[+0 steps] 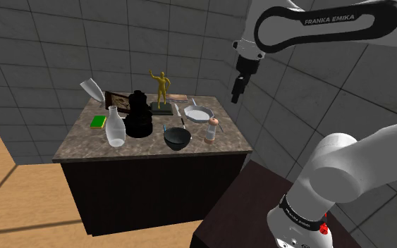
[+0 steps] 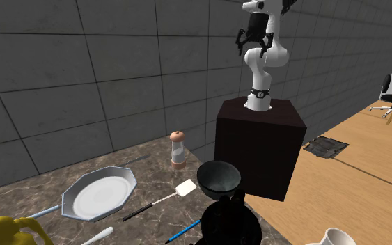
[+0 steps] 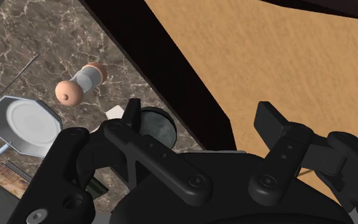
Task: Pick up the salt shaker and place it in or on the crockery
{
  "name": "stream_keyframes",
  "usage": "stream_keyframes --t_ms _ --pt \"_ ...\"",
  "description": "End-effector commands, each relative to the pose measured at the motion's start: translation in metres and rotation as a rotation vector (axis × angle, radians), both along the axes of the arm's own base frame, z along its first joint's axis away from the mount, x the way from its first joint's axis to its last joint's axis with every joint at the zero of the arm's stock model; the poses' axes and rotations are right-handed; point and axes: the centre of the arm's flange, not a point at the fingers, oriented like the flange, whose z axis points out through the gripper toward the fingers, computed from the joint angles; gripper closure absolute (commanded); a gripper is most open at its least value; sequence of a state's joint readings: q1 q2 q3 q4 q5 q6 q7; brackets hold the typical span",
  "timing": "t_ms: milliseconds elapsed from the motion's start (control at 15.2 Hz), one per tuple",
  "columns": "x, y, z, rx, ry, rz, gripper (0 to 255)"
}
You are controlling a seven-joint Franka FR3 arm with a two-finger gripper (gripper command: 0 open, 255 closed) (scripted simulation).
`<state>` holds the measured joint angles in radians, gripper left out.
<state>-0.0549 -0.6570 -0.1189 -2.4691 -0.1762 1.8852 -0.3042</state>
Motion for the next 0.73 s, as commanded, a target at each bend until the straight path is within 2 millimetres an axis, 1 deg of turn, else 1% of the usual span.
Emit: stream_keyframes --t_ms 0,660 --pt "0.012 -0.019 -0.016 0.002 -0.002 0.007 0" --pt "0.076 -0.101 -0.099 0.017 -0.001 0.038 0"
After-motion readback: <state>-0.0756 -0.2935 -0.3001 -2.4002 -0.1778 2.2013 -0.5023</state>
